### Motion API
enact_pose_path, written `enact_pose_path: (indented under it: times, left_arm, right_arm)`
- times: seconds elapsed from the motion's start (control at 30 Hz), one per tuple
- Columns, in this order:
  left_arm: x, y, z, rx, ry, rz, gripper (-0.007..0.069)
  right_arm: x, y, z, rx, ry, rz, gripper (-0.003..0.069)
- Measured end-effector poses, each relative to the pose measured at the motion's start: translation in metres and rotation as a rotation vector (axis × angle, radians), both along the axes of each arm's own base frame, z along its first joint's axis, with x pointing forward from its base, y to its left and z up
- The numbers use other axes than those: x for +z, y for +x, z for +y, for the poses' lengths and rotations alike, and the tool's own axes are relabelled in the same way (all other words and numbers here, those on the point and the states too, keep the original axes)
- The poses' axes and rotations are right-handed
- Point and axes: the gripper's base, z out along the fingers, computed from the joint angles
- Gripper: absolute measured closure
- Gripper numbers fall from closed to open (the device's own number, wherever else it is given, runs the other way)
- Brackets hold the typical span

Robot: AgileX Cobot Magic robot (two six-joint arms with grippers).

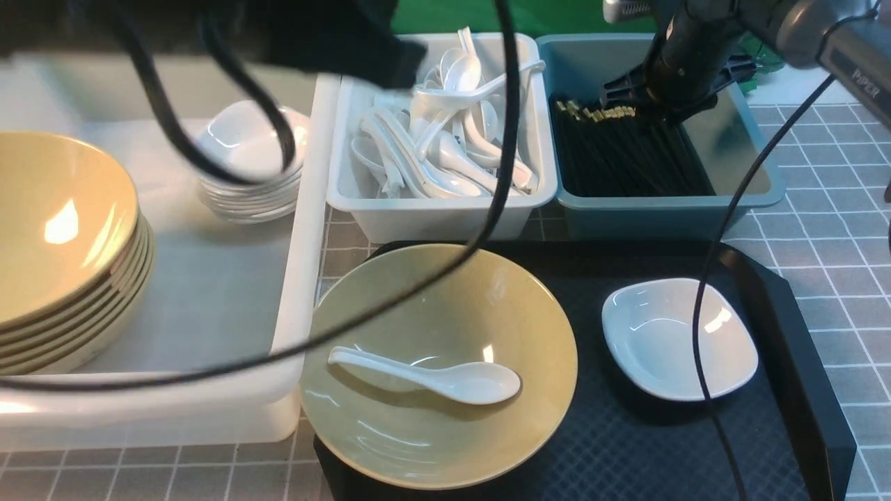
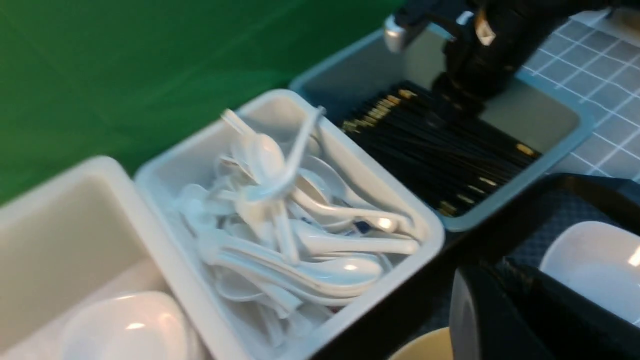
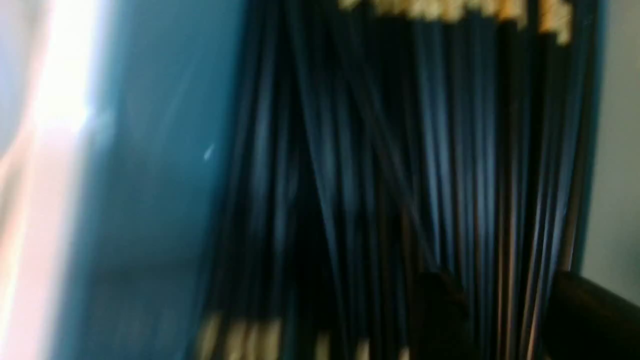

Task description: On grey table put chopsticks spoon bowls plates into blue grey white boxes.

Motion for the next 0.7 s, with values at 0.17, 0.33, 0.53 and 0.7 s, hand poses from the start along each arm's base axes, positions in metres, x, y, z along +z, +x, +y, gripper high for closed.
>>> enact_pose_path:
  times: [0.17,0.33,0.53,0.7]
  left_arm:
    - [0.005,-0.008,0.010,0.024,0.065,0.058,0.0640]
    - [-0.010,-0.040,0.038,0.049,0.118,0.162,0.0640]
    - [-0.045,-0.087,0.071,0.027,0.059,0.213,0.0640]
    - [-0.079,-0.111,0.088,0.008,0.030,0.241,0.0640]
  right_arm:
    - [0.043,-0.024,0.009,0.155,0.099,-0.014,0.0272]
    - [0.099,-0.091,0.034,0.381,0.143,-0.049,0.0267]
    - [0.093,-0.173,0.086,0.737,0.079,0.039,0.0265]
    - [0.048,-0.212,0.129,1.084,-0.005,0.101,0.0265]
